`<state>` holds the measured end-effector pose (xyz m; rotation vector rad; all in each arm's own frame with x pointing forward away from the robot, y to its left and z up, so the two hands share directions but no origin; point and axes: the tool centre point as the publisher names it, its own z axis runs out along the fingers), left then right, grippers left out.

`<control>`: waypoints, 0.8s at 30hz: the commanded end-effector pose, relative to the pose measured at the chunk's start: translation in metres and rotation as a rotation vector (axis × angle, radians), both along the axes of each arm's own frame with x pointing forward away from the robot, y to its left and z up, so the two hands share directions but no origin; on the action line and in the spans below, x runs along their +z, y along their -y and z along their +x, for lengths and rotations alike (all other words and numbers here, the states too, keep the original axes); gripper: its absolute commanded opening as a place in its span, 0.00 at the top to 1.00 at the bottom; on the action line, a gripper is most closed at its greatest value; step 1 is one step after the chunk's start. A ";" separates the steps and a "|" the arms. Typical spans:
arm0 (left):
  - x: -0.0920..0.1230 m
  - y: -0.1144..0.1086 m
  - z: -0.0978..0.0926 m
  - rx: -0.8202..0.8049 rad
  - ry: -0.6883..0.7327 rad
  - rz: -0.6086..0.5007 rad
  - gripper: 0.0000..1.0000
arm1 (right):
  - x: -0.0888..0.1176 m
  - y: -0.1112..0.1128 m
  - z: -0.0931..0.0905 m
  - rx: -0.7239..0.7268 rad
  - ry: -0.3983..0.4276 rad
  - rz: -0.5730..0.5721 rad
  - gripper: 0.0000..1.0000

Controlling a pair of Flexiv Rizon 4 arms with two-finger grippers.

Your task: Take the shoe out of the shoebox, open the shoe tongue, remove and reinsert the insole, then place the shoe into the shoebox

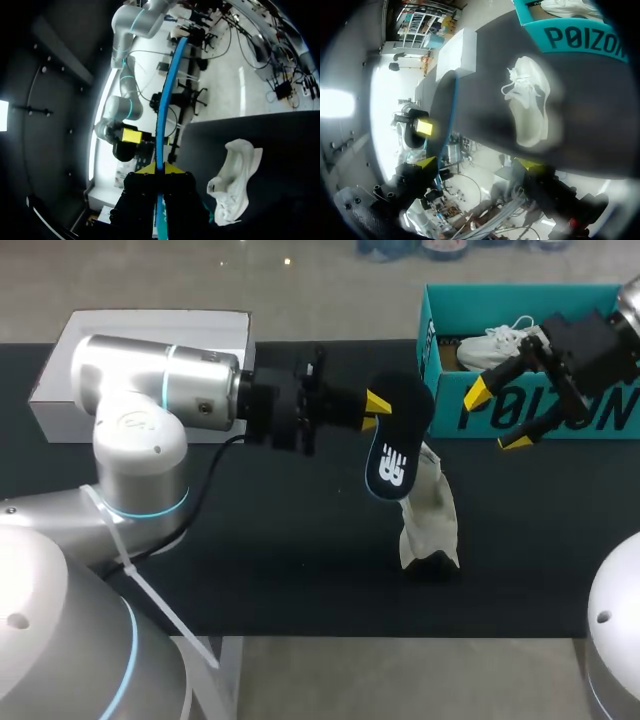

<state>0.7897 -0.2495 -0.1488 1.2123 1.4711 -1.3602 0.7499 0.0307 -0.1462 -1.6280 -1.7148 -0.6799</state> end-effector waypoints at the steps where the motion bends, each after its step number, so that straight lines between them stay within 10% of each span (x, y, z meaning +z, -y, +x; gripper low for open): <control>1: 0.001 -0.005 -0.001 0.002 -0.003 0.008 1.00 | -0.001 0.001 -0.007 0.015 0.030 -0.141 0.00; 12: 0.001 -0.008 0.000 0.003 -0.010 0.014 1.00 | -0.029 0.041 -0.051 0.222 0.346 -0.203 0.00; 24: -0.002 -0.007 0.001 0.005 -0.019 0.025 1.00 | -0.039 0.050 -0.057 0.220 0.290 -0.185 0.00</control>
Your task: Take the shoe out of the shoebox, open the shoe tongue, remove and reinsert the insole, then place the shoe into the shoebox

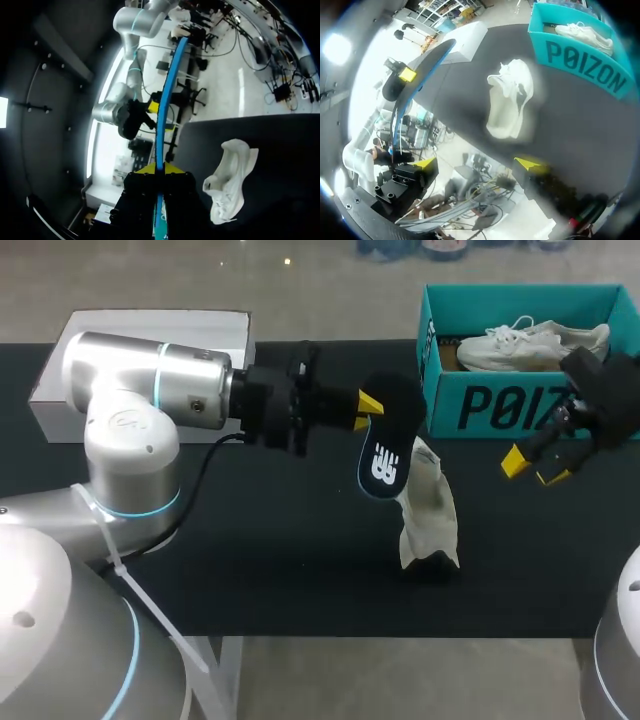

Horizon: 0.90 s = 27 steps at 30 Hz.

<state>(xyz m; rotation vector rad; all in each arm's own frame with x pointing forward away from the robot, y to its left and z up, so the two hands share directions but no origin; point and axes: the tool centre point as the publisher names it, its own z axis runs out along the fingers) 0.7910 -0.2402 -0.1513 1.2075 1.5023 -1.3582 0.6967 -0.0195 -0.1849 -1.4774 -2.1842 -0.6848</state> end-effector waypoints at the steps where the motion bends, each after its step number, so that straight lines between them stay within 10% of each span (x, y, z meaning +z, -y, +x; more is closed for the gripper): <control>1: 0.001 0.003 0.000 -0.004 -0.002 0.006 1.00 | 0.000 0.000 -0.003 -0.006 0.007 -0.001 0.00; 27: -0.004 0.003 0.006 -0.006 -0.025 0.008 1.00 | 0.002 0.029 -0.034 0.131 0.267 -0.159 0.00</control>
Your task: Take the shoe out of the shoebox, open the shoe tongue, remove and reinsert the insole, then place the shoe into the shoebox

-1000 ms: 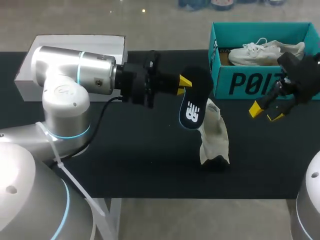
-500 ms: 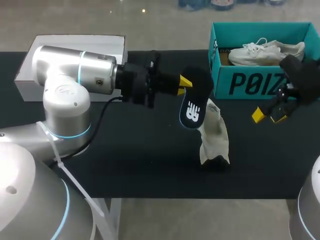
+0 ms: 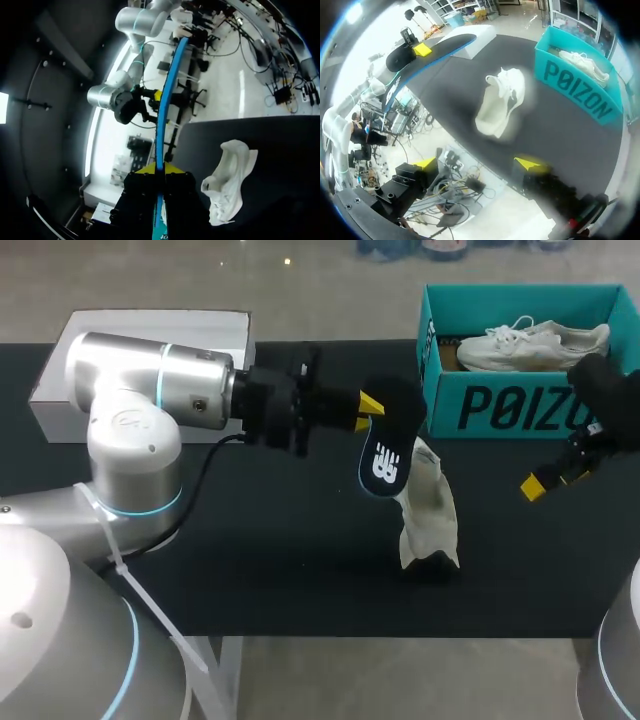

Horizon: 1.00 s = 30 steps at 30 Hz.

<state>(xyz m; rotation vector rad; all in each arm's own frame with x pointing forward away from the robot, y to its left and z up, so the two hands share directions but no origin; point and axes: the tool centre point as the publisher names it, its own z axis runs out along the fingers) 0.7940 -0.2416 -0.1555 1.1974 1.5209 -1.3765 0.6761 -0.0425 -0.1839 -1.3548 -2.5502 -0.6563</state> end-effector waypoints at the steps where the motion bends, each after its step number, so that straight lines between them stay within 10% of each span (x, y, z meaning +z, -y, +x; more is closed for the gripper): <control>1: 0.000 0.002 0.003 -0.006 -0.001 0.006 1.00 | 0.004 0.008 -0.014 -0.012 0.050 0.006 0.00; 13: 0.000 0.002 0.003 -0.008 -0.005 0.009 1.00 | 0.042 0.031 -0.027 -0.031 0.106 -0.034 0.00; 30: 0.003 0.003 -0.003 -0.018 0.003 0.008 1.00 | 0.043 0.033 -0.029 -0.082 0.082 -0.013 0.00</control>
